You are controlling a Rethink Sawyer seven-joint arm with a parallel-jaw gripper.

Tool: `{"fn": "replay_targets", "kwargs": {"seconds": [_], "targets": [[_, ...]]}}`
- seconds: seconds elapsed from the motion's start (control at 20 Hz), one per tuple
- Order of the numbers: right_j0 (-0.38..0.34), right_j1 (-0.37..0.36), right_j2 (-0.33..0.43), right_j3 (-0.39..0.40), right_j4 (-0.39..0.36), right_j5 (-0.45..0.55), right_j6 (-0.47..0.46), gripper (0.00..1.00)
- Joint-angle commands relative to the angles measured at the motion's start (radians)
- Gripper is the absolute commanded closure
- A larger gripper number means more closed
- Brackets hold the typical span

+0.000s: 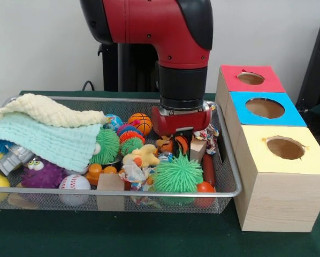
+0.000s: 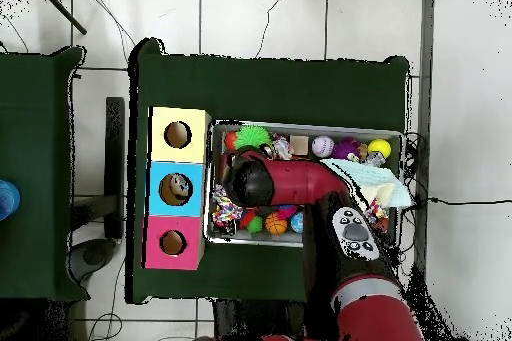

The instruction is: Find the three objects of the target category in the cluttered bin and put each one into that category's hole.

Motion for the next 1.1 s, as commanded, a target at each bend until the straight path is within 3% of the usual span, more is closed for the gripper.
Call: {"fn": "replay_targets", "kwargs": {"seconds": [0.05, 0.25, 0.65, 0.85, 1.1], "targets": [[-0.047, -0.038, 0.046, 0.029, -0.042, 0.023, 0.058, 1.0], [-0.051, -0.066, 0.006, 0.025, -0.028, 0.03, 0.087, 1.0], [-0.094, -0.127, 0.008, 0.069, -0.021, 0.026, 0.098, 1.0], [-0.102, -0.133, 0.009, 0.077, -0.023, 0.005, 0.109, 1.0], [-0.09, -0.14, -0.044, 0.07, -0.022, -0.008, 0.145, 1.0]]}}
